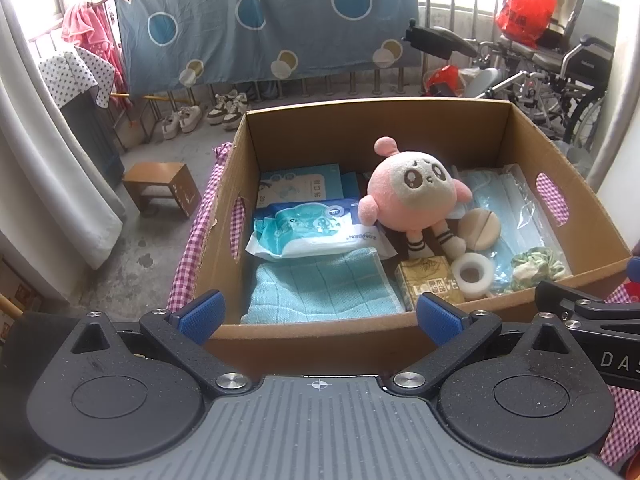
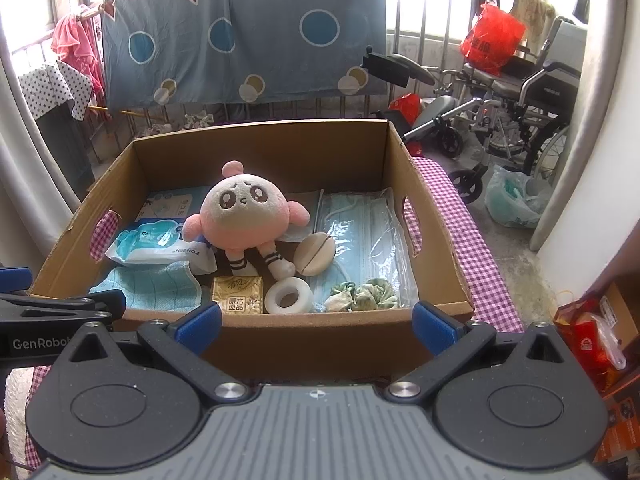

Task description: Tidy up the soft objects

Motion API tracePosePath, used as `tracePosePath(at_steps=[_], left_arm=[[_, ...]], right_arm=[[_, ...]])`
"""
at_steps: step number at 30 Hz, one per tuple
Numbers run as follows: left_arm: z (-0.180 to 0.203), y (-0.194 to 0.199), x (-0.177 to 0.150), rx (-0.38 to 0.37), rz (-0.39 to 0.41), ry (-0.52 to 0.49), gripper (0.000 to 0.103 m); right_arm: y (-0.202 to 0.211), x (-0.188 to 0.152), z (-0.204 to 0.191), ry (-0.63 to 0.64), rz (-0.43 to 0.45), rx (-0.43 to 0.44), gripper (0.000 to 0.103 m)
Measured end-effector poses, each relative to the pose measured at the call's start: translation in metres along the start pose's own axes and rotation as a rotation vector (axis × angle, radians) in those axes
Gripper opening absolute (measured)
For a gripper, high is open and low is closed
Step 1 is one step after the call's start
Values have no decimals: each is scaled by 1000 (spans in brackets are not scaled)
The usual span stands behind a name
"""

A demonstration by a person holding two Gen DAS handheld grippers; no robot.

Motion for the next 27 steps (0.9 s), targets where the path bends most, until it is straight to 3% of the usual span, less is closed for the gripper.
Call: tracePosePath(at_steps=[27], left_arm=[[-1,3,1,-5,-5,8,102]], right_arm=[[4,0,1,-3,-1,-4,103]])
Point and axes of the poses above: each gripper's, at about its wrist camera, not at the fingertips, and y roughly against the way its jaws point, z to its right, x to its top, the point moved 8 cm from there along -y, roughly the way its jaws point, and after that the axes turned 11 degrees about y, right-handed, at the moved point
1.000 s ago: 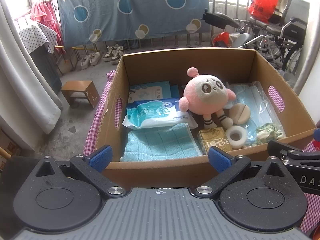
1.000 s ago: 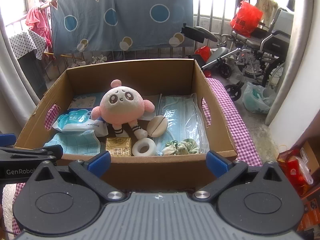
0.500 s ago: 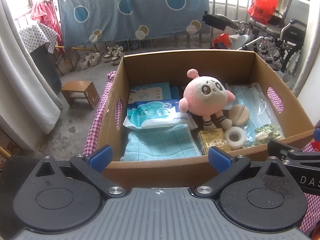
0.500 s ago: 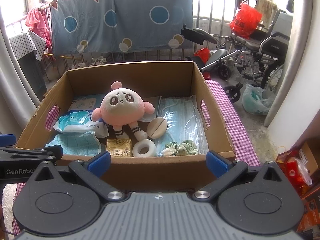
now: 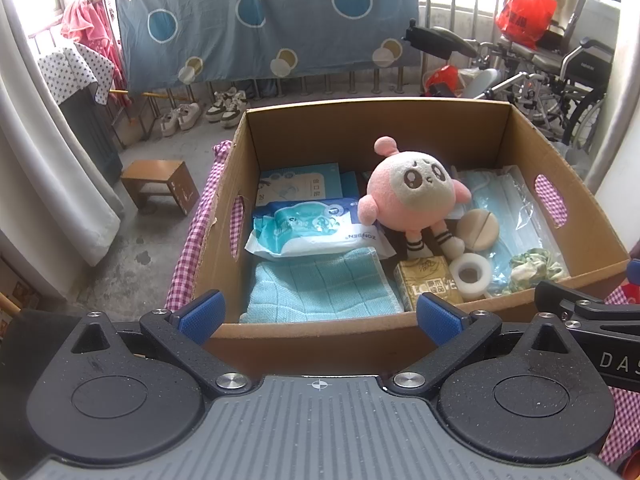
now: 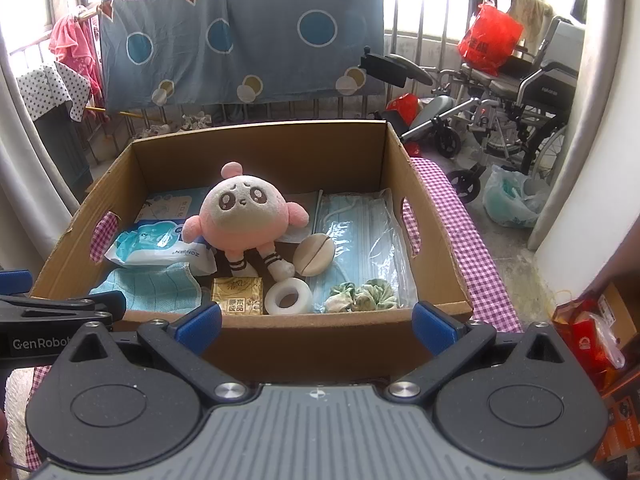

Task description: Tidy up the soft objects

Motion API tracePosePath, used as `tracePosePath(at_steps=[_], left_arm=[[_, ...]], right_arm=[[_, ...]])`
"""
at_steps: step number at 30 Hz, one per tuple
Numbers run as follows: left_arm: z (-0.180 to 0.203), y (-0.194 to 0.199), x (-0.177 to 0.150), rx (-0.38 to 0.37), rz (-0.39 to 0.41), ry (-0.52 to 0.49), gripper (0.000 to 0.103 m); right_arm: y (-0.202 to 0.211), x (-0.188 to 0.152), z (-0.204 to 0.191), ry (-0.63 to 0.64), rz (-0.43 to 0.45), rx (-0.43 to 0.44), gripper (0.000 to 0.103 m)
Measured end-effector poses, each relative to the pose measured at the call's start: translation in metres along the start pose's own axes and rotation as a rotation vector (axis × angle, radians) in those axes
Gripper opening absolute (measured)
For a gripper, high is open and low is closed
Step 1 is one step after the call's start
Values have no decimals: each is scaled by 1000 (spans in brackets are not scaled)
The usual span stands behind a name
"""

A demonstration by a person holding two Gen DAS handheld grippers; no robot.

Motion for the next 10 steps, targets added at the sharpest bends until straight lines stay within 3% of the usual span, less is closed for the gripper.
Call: tracePosePath(at_steps=[10], left_arm=[[-1,-1,0,0,-3,1,102]], right_arm=[[-1,0,0,0,0,1,103]])
Point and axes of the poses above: each gripper's, at about its wrist camera, not at the fingertips, and y roughly against the way its jaws point, z to its right, x to its top, the point moved 8 cm from there along -y, roughly the way its jaws point, and after that the axes turned 11 degrees about y, right-handed, at the moved point
